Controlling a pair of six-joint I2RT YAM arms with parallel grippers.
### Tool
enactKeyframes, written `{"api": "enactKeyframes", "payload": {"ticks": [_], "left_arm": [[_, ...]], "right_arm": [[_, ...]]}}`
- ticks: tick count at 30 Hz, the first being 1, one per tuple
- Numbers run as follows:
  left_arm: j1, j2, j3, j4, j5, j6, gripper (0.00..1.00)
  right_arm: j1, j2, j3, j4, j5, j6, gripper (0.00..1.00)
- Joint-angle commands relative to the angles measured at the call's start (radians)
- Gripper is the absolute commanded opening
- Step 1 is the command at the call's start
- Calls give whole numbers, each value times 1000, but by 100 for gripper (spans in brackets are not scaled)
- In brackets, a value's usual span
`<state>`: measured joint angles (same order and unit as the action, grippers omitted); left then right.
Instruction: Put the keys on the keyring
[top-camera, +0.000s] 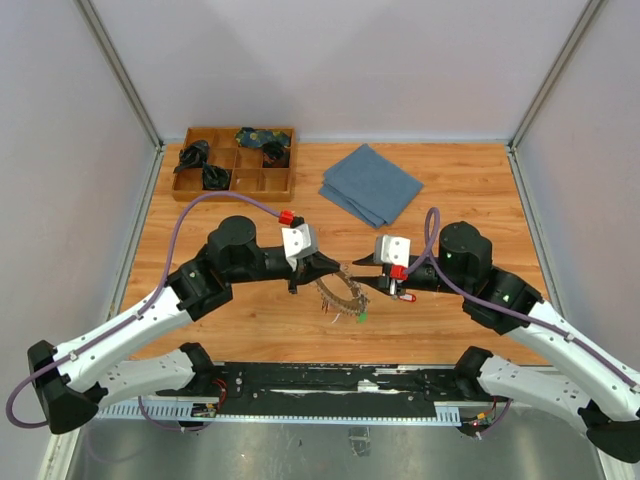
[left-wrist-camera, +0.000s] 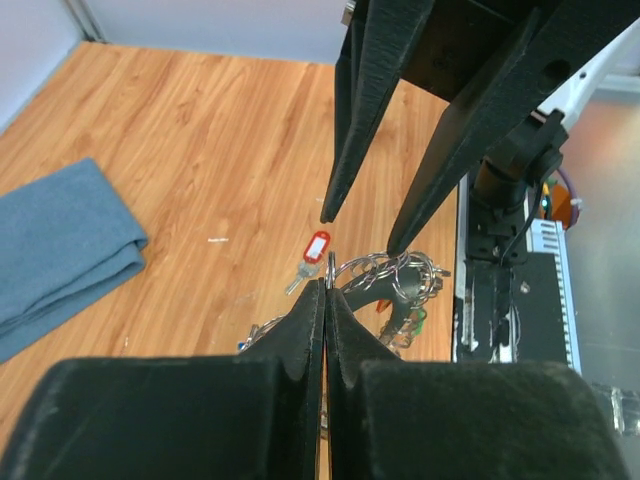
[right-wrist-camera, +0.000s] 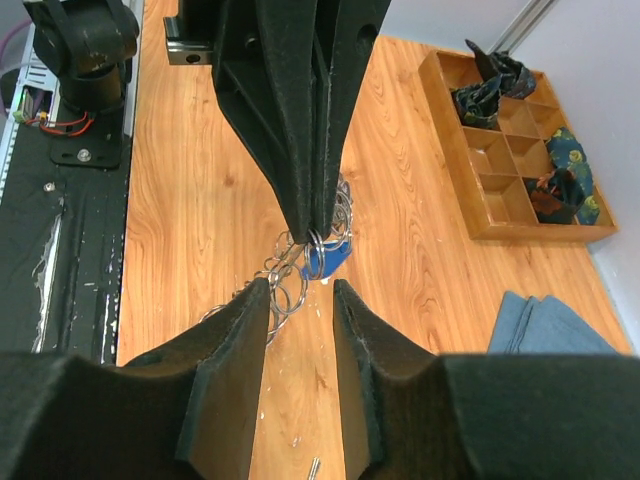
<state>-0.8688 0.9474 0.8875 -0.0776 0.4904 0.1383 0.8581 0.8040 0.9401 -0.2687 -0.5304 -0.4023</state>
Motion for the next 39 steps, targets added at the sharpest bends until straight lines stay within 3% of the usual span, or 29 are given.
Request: {"api": "enactKeyframes", "payload": {"ticks": [1,10,25,29,33,37,39], "left_arm": [[-36,-4,65,-38,-58,84,0],[-108,29,108,-117,-103,158,0],[-136,36,116,-140,-91,187,1],[-141,40,122,-146,-88,190,1],[-143,38,125,-148,-93,193,0],[-143,17,114,-126,-124,180,2],[-143,-8,92,-95,-145,160,11]], "right_arm": [[20,11,35,-30,23,-37,33],[33,37,36,-23,17,-46,31],[42,62,48,-82,-5,-78,23],[54,75,49,-90,-34,-80,17],[68,85,49,-110,-44,-97,1],[74,67,35,-93,-57,-92,0],[74,49,17,-67,-50,-74,0]]}}
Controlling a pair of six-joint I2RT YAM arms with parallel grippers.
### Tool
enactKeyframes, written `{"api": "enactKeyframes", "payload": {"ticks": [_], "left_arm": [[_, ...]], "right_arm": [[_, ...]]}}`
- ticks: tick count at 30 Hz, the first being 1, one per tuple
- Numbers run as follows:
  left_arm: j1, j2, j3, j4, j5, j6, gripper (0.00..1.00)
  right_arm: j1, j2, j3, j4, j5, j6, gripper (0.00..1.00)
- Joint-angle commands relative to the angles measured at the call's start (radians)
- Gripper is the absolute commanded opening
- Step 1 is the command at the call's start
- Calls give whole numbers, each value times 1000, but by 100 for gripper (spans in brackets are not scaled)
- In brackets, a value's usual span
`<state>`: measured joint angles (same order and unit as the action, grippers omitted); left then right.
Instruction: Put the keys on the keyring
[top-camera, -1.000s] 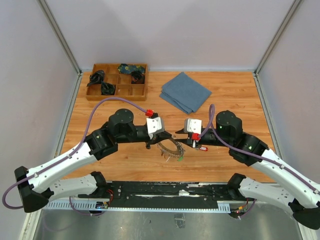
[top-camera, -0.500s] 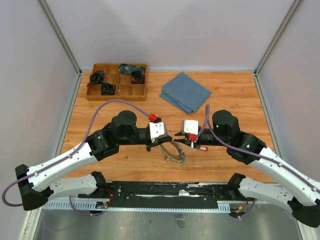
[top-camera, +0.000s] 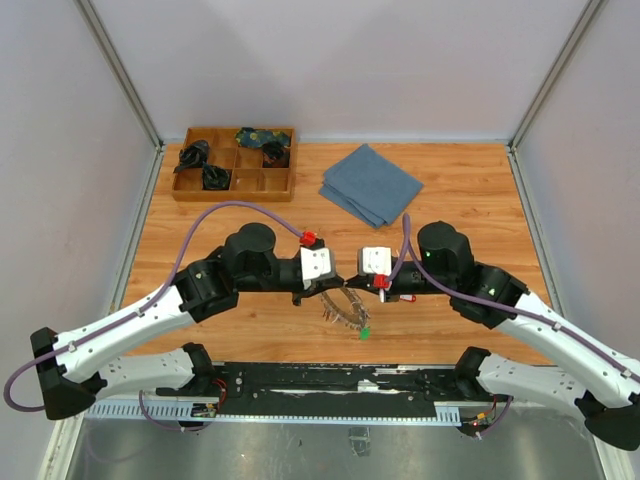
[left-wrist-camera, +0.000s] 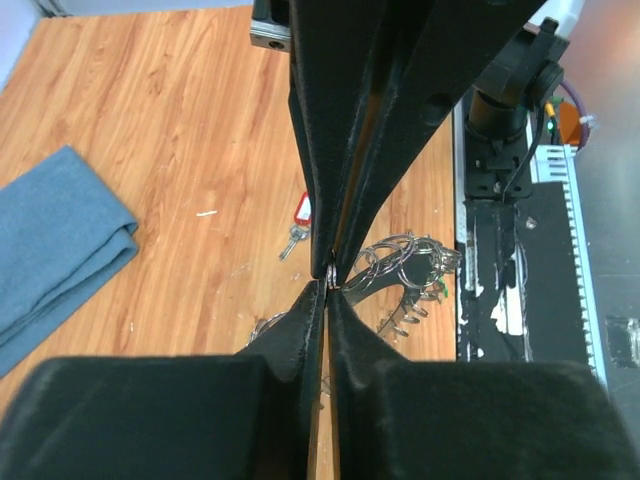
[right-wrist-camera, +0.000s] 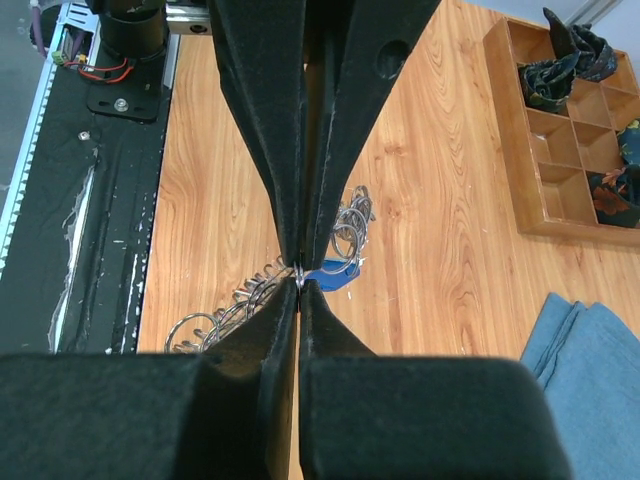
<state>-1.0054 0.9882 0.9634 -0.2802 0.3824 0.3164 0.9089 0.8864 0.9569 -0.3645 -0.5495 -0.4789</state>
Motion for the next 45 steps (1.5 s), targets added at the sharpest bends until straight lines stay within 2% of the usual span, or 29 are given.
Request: {"api": "enactKeyframes", "payload": {"ticks": [1,3,6,9,13,17,22,27,33,45], "left_arm": [[-7,-66,2,125,-44,-28,19],[-7,-101,-24,158,-61,-58,30],[-6,-149,-59,189,-85,-104,35],[-7,-185,-87,194,-97,-150,31],[-6,-206,-152,223,-92,-219,25],[-6,-208,-220,253,-83,-288,22],[-6,-242,-281,299,-136,-333,20],[-7,-278,-311,306,-213,-346,20],[-6,-304,-330,288,-259,-356,19],[-6,-327,-339,277,-277,-368,19]], "right_arm": [[22,-42,-7,41,-29,15,0],[23,-56,-21,67,-33,51,0],[22,-70,-41,116,-56,129,0],[22,-66,-45,122,-58,194,0],[23,-38,4,28,-44,221,0],[22,21,111,-152,5,215,0],[22,194,297,-467,178,210,0],[28,311,381,-634,317,218,0],[30,377,371,-685,379,264,0],[30,462,308,-698,349,311,0]]}}
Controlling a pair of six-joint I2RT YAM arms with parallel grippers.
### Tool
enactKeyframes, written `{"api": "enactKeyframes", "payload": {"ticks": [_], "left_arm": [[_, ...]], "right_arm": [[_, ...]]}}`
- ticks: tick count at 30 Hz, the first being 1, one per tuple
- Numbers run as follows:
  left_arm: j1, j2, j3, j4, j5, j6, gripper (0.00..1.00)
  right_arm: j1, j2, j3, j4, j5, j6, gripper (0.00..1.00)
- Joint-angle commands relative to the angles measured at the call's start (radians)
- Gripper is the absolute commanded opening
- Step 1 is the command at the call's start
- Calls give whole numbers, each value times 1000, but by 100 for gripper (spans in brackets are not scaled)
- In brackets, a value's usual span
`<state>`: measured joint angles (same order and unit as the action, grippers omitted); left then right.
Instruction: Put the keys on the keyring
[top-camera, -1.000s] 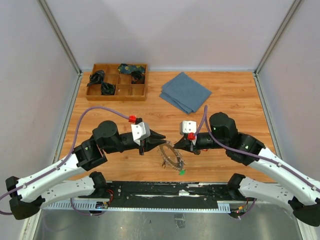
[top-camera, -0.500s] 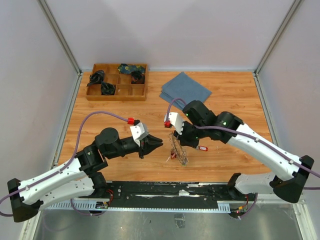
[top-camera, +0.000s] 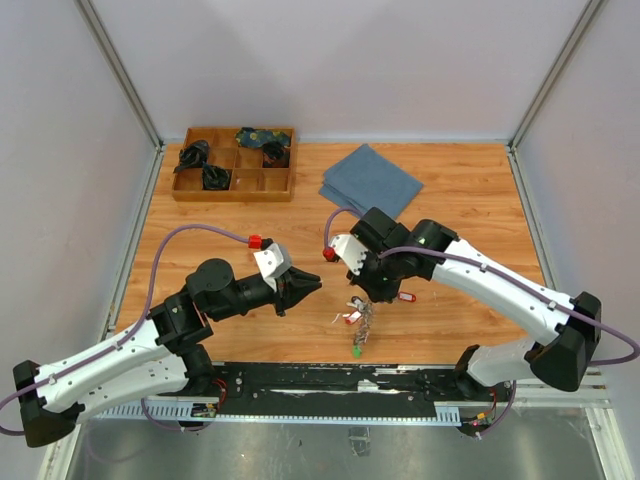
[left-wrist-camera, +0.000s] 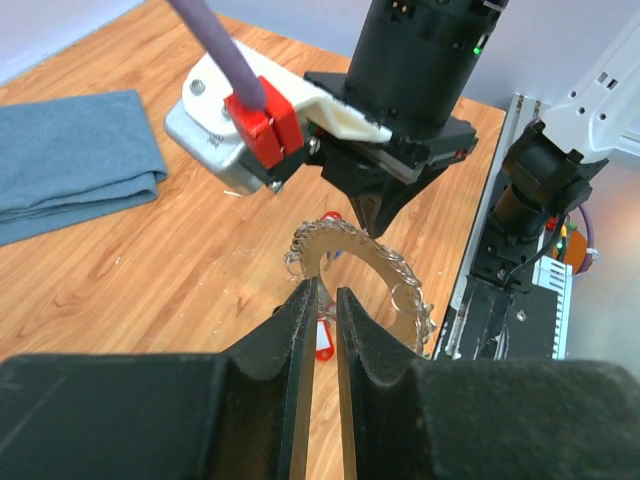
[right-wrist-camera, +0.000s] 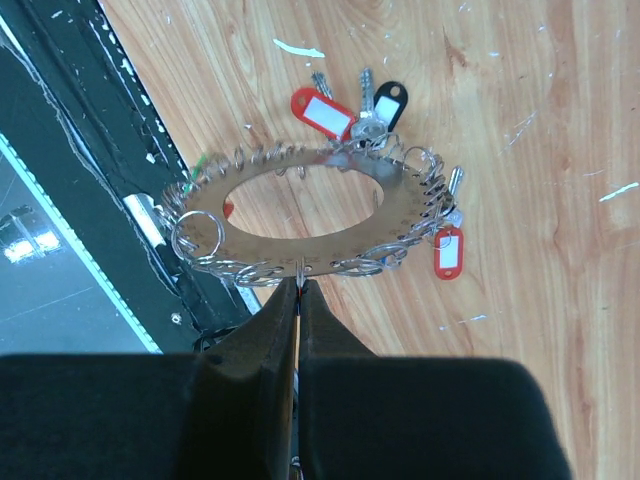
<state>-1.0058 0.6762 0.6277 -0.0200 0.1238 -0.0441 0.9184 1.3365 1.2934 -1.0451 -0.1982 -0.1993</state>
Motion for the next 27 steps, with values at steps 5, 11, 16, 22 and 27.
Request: {"api": "enactKeyframes", "payload": {"ticks": [5,11,16,22,27], "left_arm": [[-6,-23,-2,11,-22,-11,19],[-6,-24,1,10,-25,-8,19],[-6,-26,6,12,-20,-7,18],[-7,-27,5,21,-10,-8,18],[-6,-24,2,22,-4,-13,18]], "right_arm": [[20,21,-71,22,-9,45,0],[20,-1,-116,90,-13,63,0],[20,-104,-166,222,-7,79,0],[21,-285,-305,466,-75,81,0],[19,-454,-450,704,-160,106,0]]}}
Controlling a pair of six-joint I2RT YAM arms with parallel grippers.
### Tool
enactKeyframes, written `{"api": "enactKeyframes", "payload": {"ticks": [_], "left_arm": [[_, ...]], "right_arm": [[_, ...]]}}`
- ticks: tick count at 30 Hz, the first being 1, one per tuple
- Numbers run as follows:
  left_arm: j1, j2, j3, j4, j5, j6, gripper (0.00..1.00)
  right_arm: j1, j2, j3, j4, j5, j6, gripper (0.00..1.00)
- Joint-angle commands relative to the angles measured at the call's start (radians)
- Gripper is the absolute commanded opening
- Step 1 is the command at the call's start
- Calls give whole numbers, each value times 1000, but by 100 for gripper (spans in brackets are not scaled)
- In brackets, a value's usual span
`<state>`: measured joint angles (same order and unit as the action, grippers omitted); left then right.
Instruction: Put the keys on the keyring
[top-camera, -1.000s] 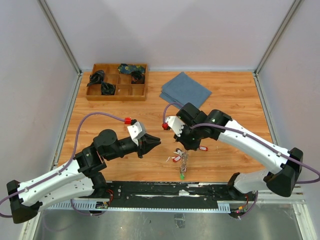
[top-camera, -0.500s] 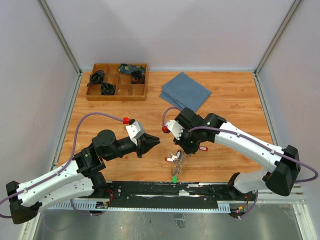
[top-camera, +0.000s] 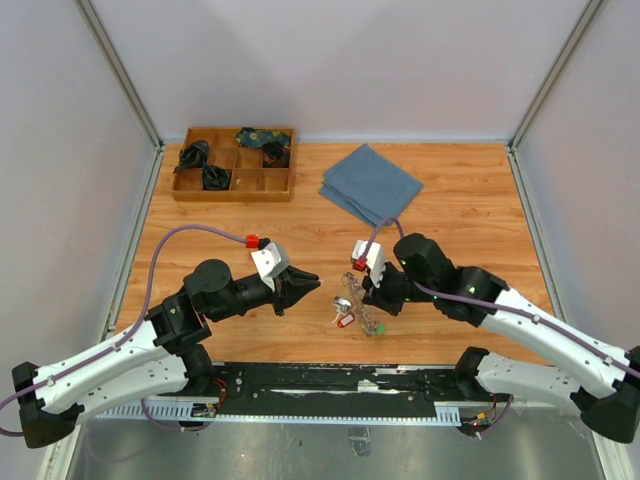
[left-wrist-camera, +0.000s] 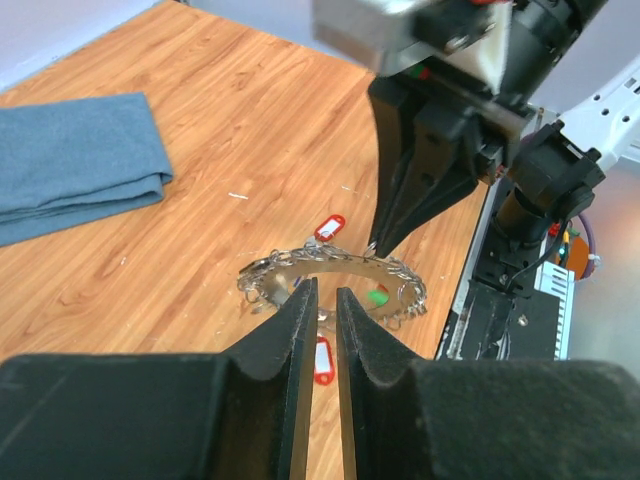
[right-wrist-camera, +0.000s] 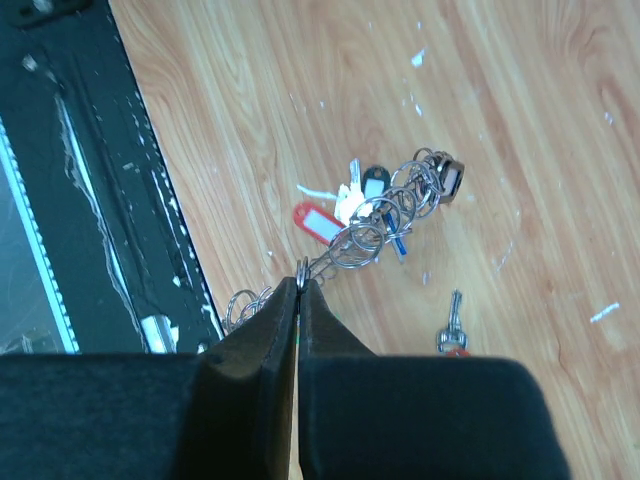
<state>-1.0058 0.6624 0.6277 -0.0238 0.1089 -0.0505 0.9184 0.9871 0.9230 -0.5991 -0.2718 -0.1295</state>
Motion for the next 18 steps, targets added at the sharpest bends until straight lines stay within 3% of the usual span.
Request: {"api": "enactKeyframes", "payload": {"ticks": [1,13,18], "left_arm": [[-6,-9,0,27,15,-8,18],[-7,41,-44,132,120,-61,19],[-5,36,-64,171,131,-80,20]], "right_arm": [[19,-133,-104,302,-92,51,0],[18,-291,-264,706,-115,224,0],[17,-308,-278,774,-124,210,0]]}}
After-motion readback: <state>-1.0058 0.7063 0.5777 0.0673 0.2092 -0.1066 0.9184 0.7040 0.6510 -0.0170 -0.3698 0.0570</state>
